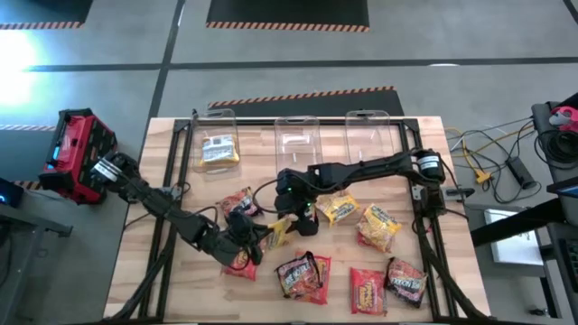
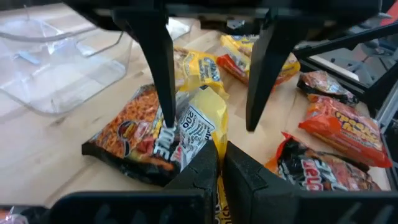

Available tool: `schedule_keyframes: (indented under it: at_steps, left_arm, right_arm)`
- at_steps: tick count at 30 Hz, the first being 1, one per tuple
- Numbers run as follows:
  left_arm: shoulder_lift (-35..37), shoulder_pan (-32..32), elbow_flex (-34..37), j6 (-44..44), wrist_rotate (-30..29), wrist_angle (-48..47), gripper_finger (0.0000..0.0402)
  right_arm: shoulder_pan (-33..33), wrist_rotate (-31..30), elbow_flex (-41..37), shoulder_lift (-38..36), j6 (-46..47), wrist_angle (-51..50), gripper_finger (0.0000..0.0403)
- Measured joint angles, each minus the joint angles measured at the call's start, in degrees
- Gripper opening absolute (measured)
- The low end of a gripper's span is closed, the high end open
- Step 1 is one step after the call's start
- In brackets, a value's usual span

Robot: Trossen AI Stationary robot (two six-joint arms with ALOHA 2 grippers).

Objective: Sort Maruchan noodles
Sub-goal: Put the yellow noodle pack into the left transparent bin

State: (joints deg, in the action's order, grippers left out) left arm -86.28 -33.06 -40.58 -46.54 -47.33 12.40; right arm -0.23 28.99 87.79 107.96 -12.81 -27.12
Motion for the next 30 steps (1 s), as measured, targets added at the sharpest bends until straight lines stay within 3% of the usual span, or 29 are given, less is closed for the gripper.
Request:
schedule_keyframes:
  at_steps: [13, 30]
  left_arm:
    - [0.0, 0.3, 0.0, 4.1, 0.0, 4.1, 0.0]
    - [0.0, 0.3, 0.0, 4.1, -0.3, 3.7, 0.0002]
  right_arm:
    - [0.7, 0.1, -0.9, 3.2, 0.8, 0.7, 0.0226]
    - [0.8, 0.6, -0.9, 2.9, 0.8, 0.8, 0.0112]
